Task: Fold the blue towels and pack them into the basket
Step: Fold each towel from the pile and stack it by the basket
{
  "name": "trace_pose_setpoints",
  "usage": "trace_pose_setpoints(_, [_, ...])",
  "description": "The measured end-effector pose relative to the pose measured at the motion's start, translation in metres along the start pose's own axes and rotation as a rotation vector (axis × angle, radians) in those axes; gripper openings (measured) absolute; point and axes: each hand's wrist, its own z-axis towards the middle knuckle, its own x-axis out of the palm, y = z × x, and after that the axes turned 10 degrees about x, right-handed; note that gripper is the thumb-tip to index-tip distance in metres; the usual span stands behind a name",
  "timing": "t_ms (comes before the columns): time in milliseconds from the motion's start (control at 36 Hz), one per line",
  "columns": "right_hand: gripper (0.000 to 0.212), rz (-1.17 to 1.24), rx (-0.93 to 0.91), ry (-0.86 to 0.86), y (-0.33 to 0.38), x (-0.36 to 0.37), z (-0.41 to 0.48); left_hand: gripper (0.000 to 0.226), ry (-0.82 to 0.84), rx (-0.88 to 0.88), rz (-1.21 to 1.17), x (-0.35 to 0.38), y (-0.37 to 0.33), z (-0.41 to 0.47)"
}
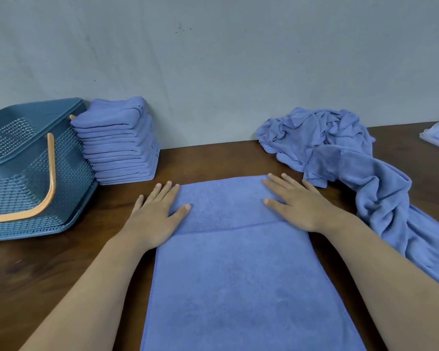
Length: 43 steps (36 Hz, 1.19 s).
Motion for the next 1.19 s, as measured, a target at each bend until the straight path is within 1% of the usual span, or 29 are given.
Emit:
trace_pose_setpoints(194, [0.073, -0.038, 0.009, -0.008, 0.002, 0.003, 0.001, 0.086, 0.024, -0.046, -0.004, 0.002, 0.004, 0.002])
trace_pose_setpoints(250, [0.069, -0.010, -0.007, -0.048, 0.004, 0.001, -0.001, 0.084, -0.011, -0.049, -0.023, 0.001, 0.003, 0.001])
trace_pose_setpoints(306, [0.056, 0.035, -0.066, -0.141, 0.006, -0.006, -0.005, 0.077, -0.102, -0.029, -0.055, -0.003, 0.001, -0.002])
trace_pose_setpoints(361, [0.029, 0.124, -0.170, -0.225, 0.009, -0.015, -0.010, 0.065, -0.220, 0.060, -0.105, -0.011, -0.001, -0.009])
trace_pose_setpoints(389, [0.015, 0.182, -0.215, -0.236, 0.011, -0.019, -0.013, 0.054, -0.264, 0.127, -0.138, -0.017, -0.003, -0.014])
trace_pose_setpoints(417, [0.009, 0.237, -0.251, -0.214, 0.012, -0.023, -0.016, 0.038, -0.280, 0.193, -0.177, -0.023, -0.005, -0.018])
trace_pose_setpoints(444, [0.012, 0.283, -0.272, -0.164, 0.011, -0.026, -0.018, 0.022, -0.260, 0.234, -0.223, -0.029, -0.007, -0.023])
trace_pose_setpoints(472, [0.013, 0.313, -0.284, -0.093, 0.010, -0.029, -0.021, 0.013, -0.204, 0.257, -0.275, -0.033, -0.010, -0.027])
trace_pose_setpoints(528, [0.013, 0.298, -0.288, 0.021, 0.007, -0.036, -0.028, 0.020, -0.049, 0.276, -0.354, -0.040, -0.013, -0.035])
trace_pose_setpoints(583, [0.013, 0.231, -0.270, 0.063, 0.002, -0.039, -0.031, 0.024, 0.081, 0.258, -0.348, -0.044, -0.013, -0.038])
trace_pose_setpoints(667, [0.014, 0.173, -0.191, 0.142, -0.003, -0.043, -0.031, 0.018, 0.189, 0.195, -0.326, -0.044, -0.008, -0.037])
trace_pose_setpoints(778, [0.016, 0.175, -0.125, 0.229, -0.006, -0.047, -0.032, 0.025, 0.196, 0.111, -0.278, -0.044, -0.005, -0.037])
trace_pose_setpoints(861, [0.016, 0.172, -0.117, 0.266, -0.006, -0.047, -0.033, 0.029, 0.252, 0.064, -0.216, -0.048, -0.005, -0.041])
trace_pose_setpoints(944, [0.014, 0.125, -0.129, 0.278, -0.005, -0.047, -0.034, 0.023, 0.303, 0.075, -0.149, -0.053, -0.008, -0.045])
trace_pose_setpoints(1000, [0.011, 0.099, -0.137, 0.279, 0.000, -0.048, -0.036, 0.017, 0.292, 0.105, -0.160, -0.057, -0.012, -0.047])
trace_pose_setpoints(1083, [0.008, 0.117, -0.164, 0.283, 0.003, -0.051, -0.042, 0.021, 0.274, 0.182, -0.308, -0.065, -0.017, -0.049])
trace_pose_setpoints(1194, [0.012, 0.242, -0.207, 0.268, -0.002, -0.060, -0.046, 0.025, 0.255, 0.280, -0.655, -0.073, -0.021, -0.052])
